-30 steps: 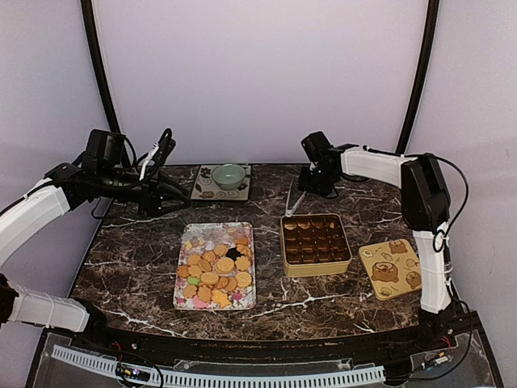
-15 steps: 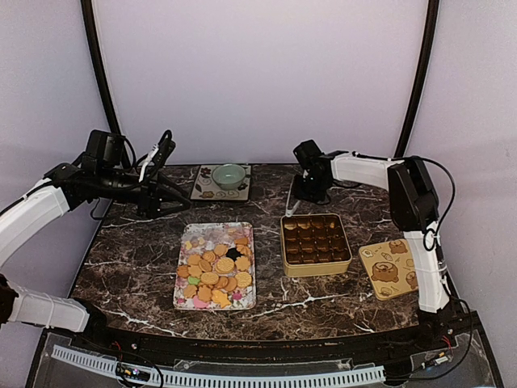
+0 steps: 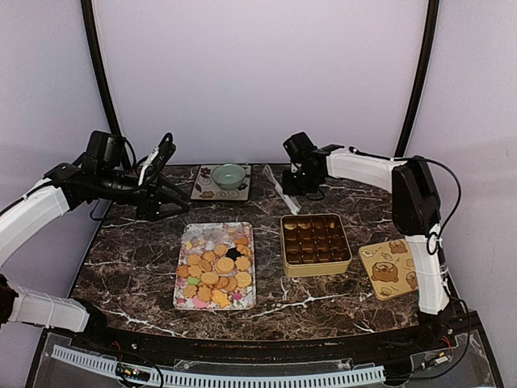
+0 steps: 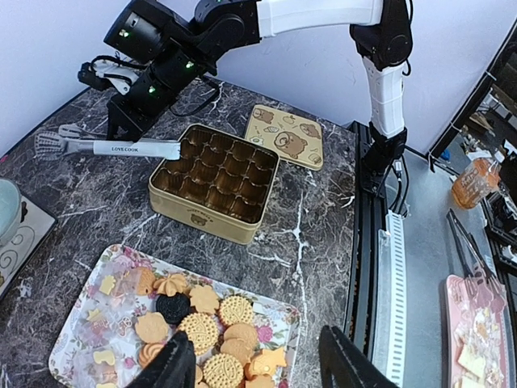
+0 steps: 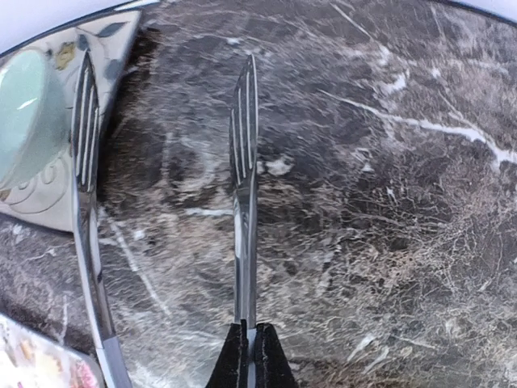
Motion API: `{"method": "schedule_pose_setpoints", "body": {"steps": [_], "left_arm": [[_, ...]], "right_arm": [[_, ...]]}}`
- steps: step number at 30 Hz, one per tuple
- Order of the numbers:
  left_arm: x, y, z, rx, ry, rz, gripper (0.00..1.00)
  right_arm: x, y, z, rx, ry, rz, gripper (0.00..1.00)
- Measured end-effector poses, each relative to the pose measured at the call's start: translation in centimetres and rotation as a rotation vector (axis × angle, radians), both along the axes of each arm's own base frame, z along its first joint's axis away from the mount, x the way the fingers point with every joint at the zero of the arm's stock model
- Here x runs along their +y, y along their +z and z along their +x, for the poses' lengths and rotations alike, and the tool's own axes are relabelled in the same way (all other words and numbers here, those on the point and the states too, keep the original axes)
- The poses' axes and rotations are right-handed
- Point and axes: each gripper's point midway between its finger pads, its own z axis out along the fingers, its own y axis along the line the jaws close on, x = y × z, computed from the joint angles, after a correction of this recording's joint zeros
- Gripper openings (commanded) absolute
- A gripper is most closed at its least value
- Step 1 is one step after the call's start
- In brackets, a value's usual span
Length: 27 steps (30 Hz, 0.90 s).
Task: Pack the cookies
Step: Pick up the clamp from the corner of the board, then pass from the right arm to the left
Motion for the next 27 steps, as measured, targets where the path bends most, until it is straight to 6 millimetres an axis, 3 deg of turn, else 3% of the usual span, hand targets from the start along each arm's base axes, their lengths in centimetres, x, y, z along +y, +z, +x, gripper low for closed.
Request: {"method": "schedule_pose_setpoints", "body": {"steps": [4,10,13,17,23,24,27], "left_arm": [[0.0,-0.1,-0.4,-0.048,-0.038,0.015,0.49],[0.0,-0.1,-0.5,-0.138,-0.087,0.03,0.42],[0.0,0.3,-0.8,-0.166,-0.11,0.032,0.42],[0.0,1.3,-1.0,-0.203,-0.131,0.026,0.41],[0.2,1.9,-2.6,-0.21,-0.17,0.011,0.43],[0.3,1.9,-3.1,-0.207,-0.186,0.007,0.45],[0.4,1.5,-4.4,-0.172,-0.228,0.005,0.65]], "right_arm": [[3.9,4.9,-3.2,-0.106,0.206,-0.004,0.0],[10.7,13.2,-14.4,-0.283,0.604,0.056,0.0],[12.7,15.4,-19.4,-0.338,0.759,0.087,0.0],[14.3,15.9,-23.0,-0.373,0.888,0.072,0.0],[14.3,14.7,-24.8,-0.355,0.968,0.005,0.0],[14.2,14.6,-24.9,-0.354,0.976,-0.005,0.0],[14.2,14.3,-25.4,-0.354,1.001,-0.029,0.0]]}}
